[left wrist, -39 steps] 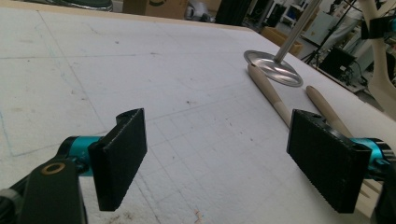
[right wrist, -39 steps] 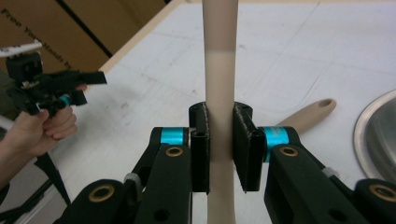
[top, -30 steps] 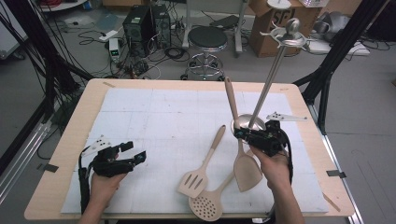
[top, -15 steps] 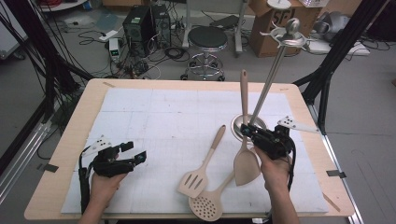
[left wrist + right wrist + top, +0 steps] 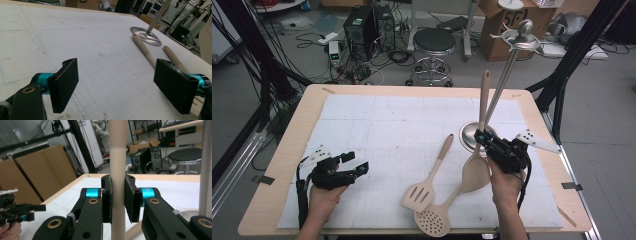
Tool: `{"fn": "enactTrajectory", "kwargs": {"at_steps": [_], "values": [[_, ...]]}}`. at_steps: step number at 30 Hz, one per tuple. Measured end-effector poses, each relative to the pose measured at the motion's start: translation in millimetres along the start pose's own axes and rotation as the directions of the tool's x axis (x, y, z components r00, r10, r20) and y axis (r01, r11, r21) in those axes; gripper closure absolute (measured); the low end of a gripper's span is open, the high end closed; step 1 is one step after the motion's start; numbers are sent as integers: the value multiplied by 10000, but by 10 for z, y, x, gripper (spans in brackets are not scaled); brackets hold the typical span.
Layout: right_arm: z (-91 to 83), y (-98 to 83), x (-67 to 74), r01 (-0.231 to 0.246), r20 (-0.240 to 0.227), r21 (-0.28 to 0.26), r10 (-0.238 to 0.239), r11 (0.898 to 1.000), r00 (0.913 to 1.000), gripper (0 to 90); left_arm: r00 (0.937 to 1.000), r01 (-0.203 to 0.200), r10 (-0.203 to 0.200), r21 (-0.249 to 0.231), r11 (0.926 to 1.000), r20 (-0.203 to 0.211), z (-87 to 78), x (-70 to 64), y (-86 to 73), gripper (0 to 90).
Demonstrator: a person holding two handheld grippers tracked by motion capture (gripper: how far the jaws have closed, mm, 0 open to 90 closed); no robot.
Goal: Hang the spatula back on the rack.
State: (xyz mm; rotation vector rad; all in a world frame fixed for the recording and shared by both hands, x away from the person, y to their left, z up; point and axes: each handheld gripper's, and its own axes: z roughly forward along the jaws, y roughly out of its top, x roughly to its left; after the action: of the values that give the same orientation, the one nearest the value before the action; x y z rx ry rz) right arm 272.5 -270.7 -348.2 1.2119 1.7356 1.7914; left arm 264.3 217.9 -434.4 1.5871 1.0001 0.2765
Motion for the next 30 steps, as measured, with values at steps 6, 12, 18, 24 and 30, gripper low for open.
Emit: {"fn": "enactTrajectory", "kwargs": {"at_steps": [6,12,18,24,30], "values": [[-27,5,3,-15,115,-464,20,9989,9999,790,10000,33,-33,8,10000,2,-2,-2,0,206],[-98,47,-30,185,353,-879,-154,9960,9993,790,10000,23,-23,-27,10000,-19,-5,3,0,206],[-186,83,-107,93,524,-1321,-24,9912,9986,790,10000,-14,14,-16,10000,-13,5,-9,0,206],[-243,121,-163,-50,562,-1645,145,9864,9983,790,10000,-2,2,0,10000,5,3,1,-3,206],[-308,201,-204,54,705,-1968,86,9804,9975,790,10000,-49,49,-10,10000,7,8,-9,-2,206]]}}
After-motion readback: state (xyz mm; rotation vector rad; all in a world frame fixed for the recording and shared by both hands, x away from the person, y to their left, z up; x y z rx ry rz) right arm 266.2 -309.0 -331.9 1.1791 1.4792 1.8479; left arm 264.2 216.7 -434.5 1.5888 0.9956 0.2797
